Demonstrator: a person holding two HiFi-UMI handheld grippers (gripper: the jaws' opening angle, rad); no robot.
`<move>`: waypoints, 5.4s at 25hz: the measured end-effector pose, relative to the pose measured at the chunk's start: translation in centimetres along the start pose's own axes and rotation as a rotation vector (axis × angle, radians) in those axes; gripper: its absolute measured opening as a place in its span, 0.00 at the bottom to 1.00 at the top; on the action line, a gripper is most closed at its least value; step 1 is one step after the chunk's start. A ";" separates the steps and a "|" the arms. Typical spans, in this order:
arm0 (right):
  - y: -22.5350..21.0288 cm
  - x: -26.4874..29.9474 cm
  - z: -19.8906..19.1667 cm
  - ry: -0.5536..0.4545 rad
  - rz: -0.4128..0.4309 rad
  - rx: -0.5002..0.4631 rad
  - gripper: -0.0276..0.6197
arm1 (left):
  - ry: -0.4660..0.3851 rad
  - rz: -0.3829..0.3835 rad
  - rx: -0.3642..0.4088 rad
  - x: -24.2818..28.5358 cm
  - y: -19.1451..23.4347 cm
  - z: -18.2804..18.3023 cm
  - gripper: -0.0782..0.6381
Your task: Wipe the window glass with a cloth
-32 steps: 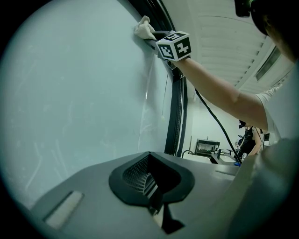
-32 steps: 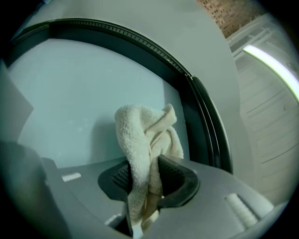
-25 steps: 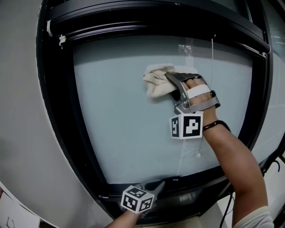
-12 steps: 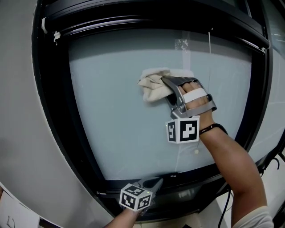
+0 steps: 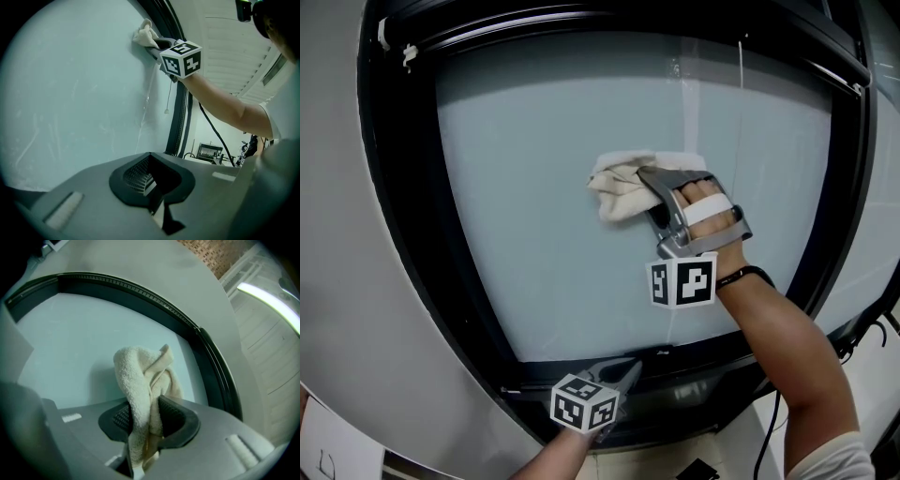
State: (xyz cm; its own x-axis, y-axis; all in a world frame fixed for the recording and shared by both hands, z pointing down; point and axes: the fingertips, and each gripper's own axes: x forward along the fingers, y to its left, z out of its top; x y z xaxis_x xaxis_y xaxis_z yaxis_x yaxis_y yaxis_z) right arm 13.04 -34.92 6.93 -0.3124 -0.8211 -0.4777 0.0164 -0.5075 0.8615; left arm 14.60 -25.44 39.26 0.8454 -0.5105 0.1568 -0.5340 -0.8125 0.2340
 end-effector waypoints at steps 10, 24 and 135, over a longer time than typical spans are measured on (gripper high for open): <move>3.4 -1.8 0.8 0.005 0.038 0.025 0.21 | -0.003 0.025 -0.012 -0.5 0.8 -0.6 0.13; 7.1 -3.8 1.7 -0.010 0.081 0.040 0.21 | -0.001 0.033 -0.037 -0.4 1.4 -1.6 0.13; 13.6 -10.5 21.2 -0.304 0.614 1.837 0.22 | -0.048 0.249 -0.057 -15.0 8.6 -4.2 0.13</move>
State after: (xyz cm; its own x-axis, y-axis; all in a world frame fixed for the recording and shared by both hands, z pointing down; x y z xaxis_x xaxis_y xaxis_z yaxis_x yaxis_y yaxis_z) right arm -3.62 -27.68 27.35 -0.7790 -0.5849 -0.2259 -0.6123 0.7872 0.0731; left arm -2.65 -23.58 42.93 0.6868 -0.7066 0.1704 -0.7240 -0.6439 0.2475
